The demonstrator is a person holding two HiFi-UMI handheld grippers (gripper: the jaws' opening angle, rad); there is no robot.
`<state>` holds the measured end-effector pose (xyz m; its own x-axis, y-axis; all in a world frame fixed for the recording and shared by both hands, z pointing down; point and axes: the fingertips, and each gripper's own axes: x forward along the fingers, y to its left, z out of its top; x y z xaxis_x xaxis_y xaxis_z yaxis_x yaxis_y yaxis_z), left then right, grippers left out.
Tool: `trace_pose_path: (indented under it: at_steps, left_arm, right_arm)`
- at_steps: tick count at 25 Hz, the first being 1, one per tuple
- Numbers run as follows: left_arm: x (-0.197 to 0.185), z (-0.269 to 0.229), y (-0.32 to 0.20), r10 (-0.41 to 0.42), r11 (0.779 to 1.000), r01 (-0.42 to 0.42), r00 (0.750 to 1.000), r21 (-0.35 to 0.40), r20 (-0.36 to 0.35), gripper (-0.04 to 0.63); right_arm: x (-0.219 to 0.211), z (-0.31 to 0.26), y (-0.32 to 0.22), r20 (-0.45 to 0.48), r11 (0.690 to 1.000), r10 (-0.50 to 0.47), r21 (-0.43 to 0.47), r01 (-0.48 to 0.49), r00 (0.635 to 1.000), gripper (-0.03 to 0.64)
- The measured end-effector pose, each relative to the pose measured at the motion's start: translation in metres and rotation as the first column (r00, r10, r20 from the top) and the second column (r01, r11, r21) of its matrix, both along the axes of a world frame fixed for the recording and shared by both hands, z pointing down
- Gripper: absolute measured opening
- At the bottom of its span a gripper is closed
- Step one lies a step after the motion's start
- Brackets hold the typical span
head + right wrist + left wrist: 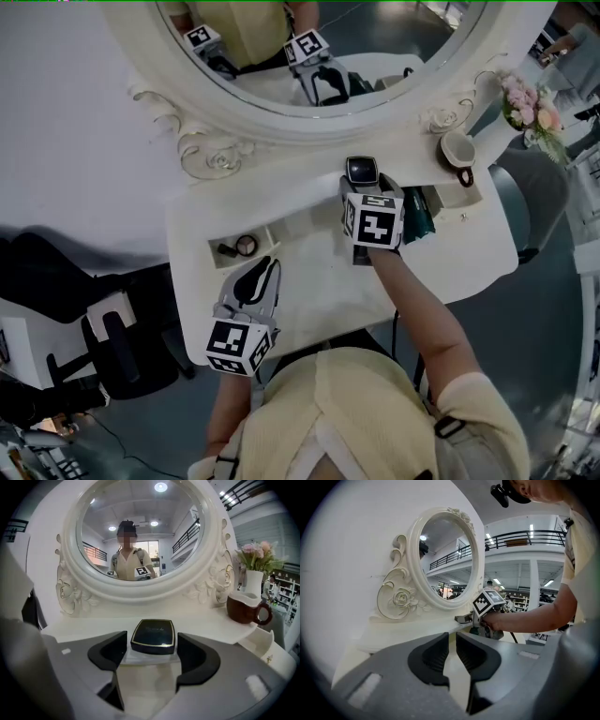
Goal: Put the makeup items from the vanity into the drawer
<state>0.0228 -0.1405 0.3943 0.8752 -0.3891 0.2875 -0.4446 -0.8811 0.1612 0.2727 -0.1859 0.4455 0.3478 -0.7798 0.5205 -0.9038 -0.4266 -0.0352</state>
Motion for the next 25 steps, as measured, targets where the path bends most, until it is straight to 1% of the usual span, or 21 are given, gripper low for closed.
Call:
trace_pose_path:
  at_steps: [6, 10, 13, 18, 22, 25]
  left_arm:
    - [-0.009, 0.001, -0.002, -0.010, 1.000, 0.010, 1.000, -0.004, -0.006, 0.052]
    - [-0.013, 0.002, -0.002, -0.006, 1.000, 0.006, 1.000, -0.007, -0.011, 0.052]
    - [-0.017, 0.001, -0.001, 0.000, 1.000, 0.000, 1.000, -0.008, -0.015, 0.052]
    - [-0.029, 0.001, 0.000, 0.009, 1.000, -0.009, 1.000, -0.007, -0.026, 0.052]
    - [-0.045, -0.001, -0.003, 0.016, 1.000, -0.016, 0.999, 0.002, -0.037, 0.051]
    - [-0.057, 0.001, -0.007, 0.021, 1.000, -0.020, 0.999, 0.008, -0.045, 0.049]
  right_arm:
    - [0.007, 0.005, -0.004, -0.023, 0.998, 0.062, 0.002, -0.062, 0.998, 0.327]
    - [0.006, 0.005, -0.006, -0.049, 0.997, 0.079, 0.000, -0.079, 0.996, 0.308]
    - [0.006, 0.005, -0.005, -0.044, 0.995, 0.096, 0.005, -0.096, 0.994, 0.310]
    - [0.007, 0.005, -0.003, -0.047, 0.998, 0.065, 0.021, -0.064, 0.997, 0.313]
    - [0.005, 0.003, 0.010, -0.089, 0.998, 0.058, 0.028, -0.056, 0.994, 0.313]
    - [-0.004, 0.000, 0.018, -0.119, 1.000, 0.023, 0.019, -0.021, 0.993, 0.311]
